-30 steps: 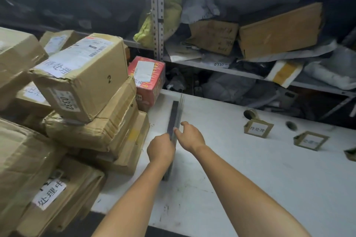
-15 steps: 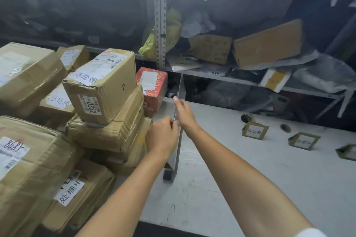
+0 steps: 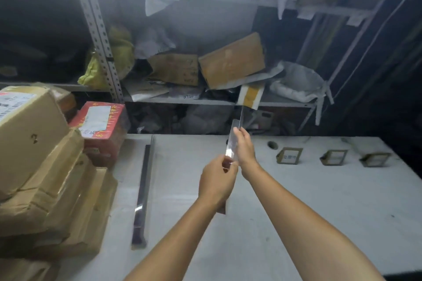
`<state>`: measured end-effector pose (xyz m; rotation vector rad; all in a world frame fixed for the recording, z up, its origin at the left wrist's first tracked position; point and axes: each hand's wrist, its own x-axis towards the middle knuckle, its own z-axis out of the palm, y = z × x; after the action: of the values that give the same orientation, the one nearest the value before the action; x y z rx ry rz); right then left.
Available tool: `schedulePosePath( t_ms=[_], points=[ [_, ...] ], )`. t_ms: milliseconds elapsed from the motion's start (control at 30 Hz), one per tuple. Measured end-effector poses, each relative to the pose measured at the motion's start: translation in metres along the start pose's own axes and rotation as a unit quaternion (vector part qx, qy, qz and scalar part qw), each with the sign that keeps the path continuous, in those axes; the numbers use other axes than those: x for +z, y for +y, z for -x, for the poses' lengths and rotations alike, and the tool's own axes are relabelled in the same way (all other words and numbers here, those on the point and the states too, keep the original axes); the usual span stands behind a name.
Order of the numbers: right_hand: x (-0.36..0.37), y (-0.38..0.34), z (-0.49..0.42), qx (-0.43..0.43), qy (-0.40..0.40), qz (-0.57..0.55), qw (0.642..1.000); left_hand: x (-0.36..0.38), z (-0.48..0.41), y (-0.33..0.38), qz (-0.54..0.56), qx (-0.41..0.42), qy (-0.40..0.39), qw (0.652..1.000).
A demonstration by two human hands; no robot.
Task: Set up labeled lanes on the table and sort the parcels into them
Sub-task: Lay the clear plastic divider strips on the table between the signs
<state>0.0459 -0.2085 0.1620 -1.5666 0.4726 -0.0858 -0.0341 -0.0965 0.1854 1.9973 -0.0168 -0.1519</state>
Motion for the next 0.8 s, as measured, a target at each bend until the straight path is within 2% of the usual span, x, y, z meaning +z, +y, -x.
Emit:
schedulePosePath(
  t_ms=[67,167,300,433,800],
  points=[
    [-0.036,0.009,-0.013,0.000,0.029,-0.004,1.000,0.033,-0.003,-0.002,0.076,-0.042,-0.079,0.993],
    [-0.085,0.026,-0.032,0.021,0.051,0.001,0.998,0.080,-0.005,-0.012,0.139,-0.142,-0.180,0.963],
    [-0.128,0.056,-0.057,0.051,0.057,-0.007,0.997,0.127,-0.010,-0.021,0.160,-0.204,-0.246,0.934],
    [-0.155,0.088,-0.079,0.077,0.039,-0.012,0.996,0.166,-0.018,-0.023,0.166,-0.224,-0.275,0.920],
    [-0.176,0.139,-0.132,0.111,-0.046,0.015,0.993,0.231,-0.052,-0.038,0.131,-0.265,-0.266,0.917]
  ],
)
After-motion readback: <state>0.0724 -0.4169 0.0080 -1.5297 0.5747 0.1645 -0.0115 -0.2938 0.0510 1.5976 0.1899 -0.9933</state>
